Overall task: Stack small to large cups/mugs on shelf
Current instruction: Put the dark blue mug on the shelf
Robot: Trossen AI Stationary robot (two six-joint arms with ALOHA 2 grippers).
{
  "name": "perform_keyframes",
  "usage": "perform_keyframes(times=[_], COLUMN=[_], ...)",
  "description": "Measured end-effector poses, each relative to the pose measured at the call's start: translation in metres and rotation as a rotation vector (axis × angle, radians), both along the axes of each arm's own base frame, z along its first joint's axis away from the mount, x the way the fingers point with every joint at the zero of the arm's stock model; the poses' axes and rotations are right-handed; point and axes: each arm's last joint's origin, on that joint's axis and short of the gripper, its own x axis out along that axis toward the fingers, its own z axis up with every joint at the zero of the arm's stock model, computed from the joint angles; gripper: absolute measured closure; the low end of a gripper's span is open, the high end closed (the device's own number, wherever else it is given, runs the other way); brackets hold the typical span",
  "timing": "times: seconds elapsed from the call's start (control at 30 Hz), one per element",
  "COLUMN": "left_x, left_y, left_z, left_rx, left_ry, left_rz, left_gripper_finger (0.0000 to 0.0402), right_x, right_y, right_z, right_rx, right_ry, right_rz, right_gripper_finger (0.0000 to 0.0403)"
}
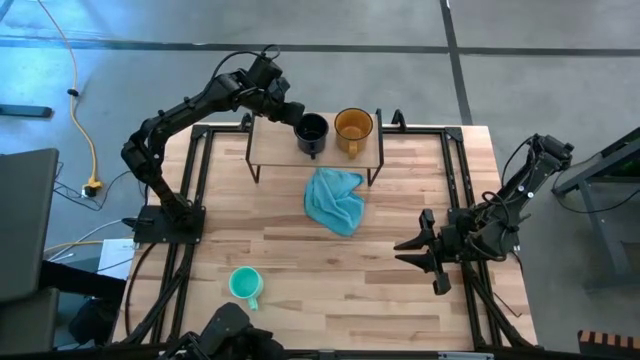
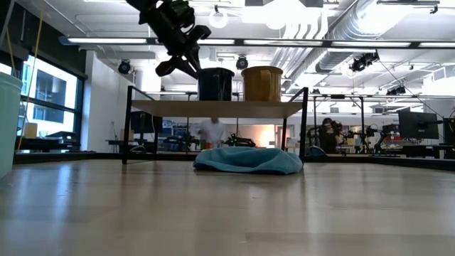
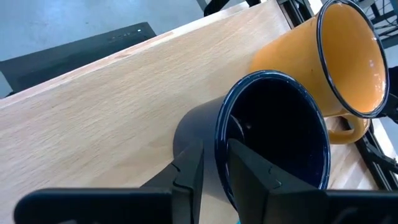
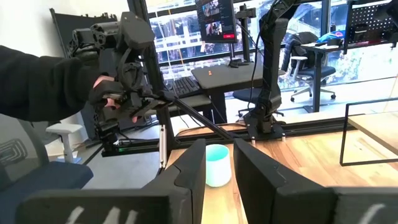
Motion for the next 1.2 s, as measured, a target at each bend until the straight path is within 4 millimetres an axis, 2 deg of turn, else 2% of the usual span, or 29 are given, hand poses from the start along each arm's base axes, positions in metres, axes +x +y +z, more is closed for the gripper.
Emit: perform_keyframes(times=[0.7, 1.03, 1.2], left_x=[-0.0002, 0.0016, 0.0041], left_y=[-0.0002, 0.0014, 0.0038], left_z=[-0.0002, -0.0025, -0.0054], left_rx=[0.052, 0.065, 0.065], left_ry=[0.027, 0.034, 0.031], left_rz=[-0.068, -0.101, -0.117], left_gripper_finger=[0.0342, 0.0392, 0.0383], right_x=[0.0097, 0.0097, 0.0097], right_y=[-0.0092, -0.0092, -0.0092], right_z=[-0.0015, -0.0017, -0.0027], right_rx=[-0.005, -0.005, 0.007], right_ry=[0.011, 0.013, 0.022], right_rz=[0.004, 0.004, 0.005], right_gripper_finger=[0.033, 0.033, 0.033])
